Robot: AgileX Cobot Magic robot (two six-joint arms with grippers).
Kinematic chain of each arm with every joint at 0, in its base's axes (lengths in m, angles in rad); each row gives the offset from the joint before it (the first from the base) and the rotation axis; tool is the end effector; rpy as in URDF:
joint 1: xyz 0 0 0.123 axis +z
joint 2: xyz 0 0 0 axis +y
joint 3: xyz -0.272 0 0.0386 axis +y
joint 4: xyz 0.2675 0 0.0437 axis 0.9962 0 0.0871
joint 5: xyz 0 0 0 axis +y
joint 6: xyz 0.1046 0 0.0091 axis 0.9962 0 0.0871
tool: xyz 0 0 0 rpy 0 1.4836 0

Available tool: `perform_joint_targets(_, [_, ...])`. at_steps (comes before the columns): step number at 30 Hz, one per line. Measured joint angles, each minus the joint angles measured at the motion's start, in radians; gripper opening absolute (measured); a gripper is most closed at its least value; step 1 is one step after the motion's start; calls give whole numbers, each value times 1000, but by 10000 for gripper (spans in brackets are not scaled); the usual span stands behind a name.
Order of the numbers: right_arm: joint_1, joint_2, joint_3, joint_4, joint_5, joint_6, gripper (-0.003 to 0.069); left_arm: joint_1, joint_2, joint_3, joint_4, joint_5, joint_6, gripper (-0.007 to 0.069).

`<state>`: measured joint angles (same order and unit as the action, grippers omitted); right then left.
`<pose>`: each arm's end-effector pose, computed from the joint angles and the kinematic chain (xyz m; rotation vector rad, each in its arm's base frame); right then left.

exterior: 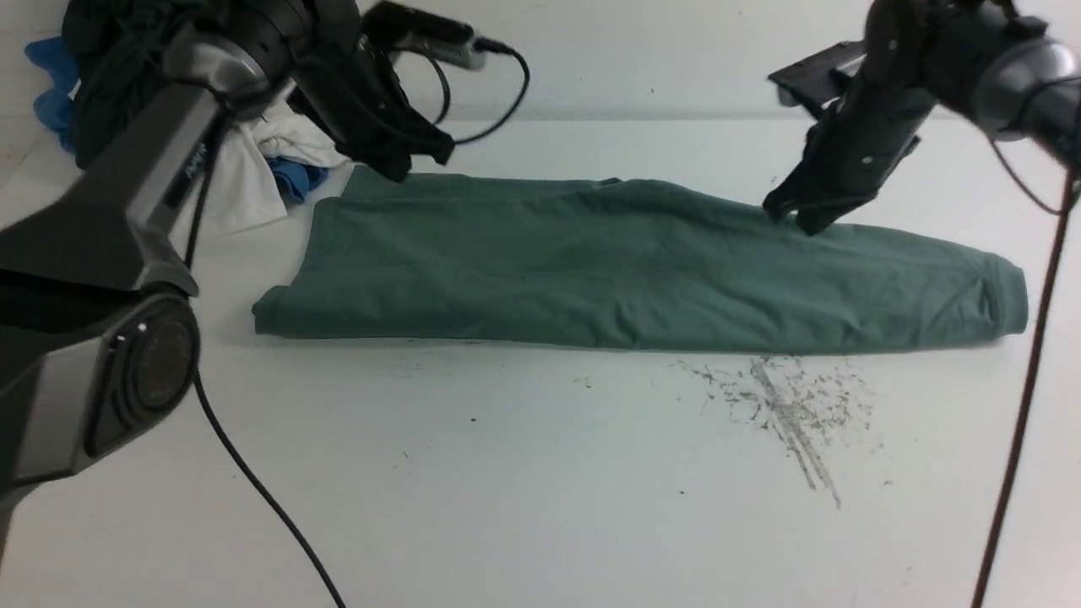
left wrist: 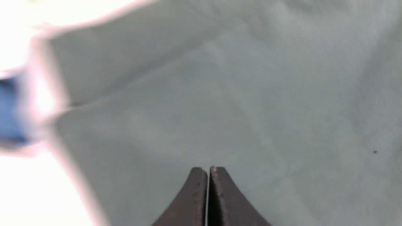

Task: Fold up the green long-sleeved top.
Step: Use both arms to drag the lower edge of the fabric forward and fold it over the upper edge

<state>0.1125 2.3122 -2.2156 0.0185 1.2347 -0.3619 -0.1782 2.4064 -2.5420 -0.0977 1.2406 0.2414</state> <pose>0.5128 0.0598 0.2158 -0.6571 2.7372 -0.0319 0.5315 -0.1056 0.2674 0.5313 2.5289 -0.1079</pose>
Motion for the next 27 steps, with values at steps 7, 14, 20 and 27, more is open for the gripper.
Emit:
perform_joint_targets(7, [-191, -139, 139, 135, 1, 9, -14, 75, -238, 448, 3, -5, 22, -7])
perform_joint_targets(14, [-282, -151, 315, 211, 5, -2, -14, 123, -256, 801, 7, -84, 21, -7])
perform_joint_targets(20, [-286, -114, 410, 178, -184, -25, -14, 123, -242, 849, -29, -185, 11, -7])
perform_joint_targets(27, [-293, -122, 306, 144, -153, 178, 3, 122, -374, 833, -23, -110, 41, -7])
